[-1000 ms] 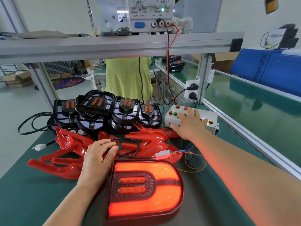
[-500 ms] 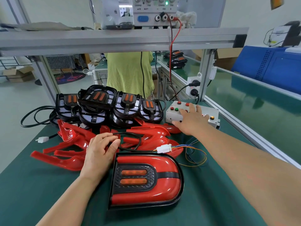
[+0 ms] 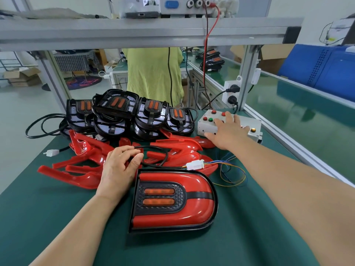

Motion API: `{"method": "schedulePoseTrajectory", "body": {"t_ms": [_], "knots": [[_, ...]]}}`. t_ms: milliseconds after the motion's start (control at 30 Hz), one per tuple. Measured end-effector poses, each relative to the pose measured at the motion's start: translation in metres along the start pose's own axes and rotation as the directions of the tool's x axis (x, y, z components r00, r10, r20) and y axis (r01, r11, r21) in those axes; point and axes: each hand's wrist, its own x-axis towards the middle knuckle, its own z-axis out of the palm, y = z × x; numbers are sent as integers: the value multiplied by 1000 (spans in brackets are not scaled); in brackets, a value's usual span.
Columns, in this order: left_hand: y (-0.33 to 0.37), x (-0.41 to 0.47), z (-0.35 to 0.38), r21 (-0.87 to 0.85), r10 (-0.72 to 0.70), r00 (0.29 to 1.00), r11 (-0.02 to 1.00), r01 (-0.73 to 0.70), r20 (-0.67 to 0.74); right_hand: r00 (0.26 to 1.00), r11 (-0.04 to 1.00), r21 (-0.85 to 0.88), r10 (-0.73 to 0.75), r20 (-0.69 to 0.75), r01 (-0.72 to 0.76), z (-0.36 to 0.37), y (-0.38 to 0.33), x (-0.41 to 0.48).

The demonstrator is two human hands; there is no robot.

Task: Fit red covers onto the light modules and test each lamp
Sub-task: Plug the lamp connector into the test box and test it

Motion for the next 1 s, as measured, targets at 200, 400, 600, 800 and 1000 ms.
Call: {"method": "schedulePoseTrajectory", "body": {"t_ms": [200,400,600,800,1000], "knots": [[2,1,1,14,6,1000,1000,-6,-3,1000,1000,-7,-10,-19,10,-3,-1,-2],[3,1,1,21,15,1000,1000,-14,-20,1000,1000,-24,-17,-11,17,2,2,0],[0,1,1,14,13,1000,1000,-12,-16,999,999,-24,-43,-27,43,15,8,3],[1,0,1,-19,-2,1000,1000,2,5,980,964,221,-112,-163,147,-6,-1,-17],[0,0,2,-16,2,1000,1000,-2,-22,906,651,651,-399,-145,391,-48,-5,-83]]}}
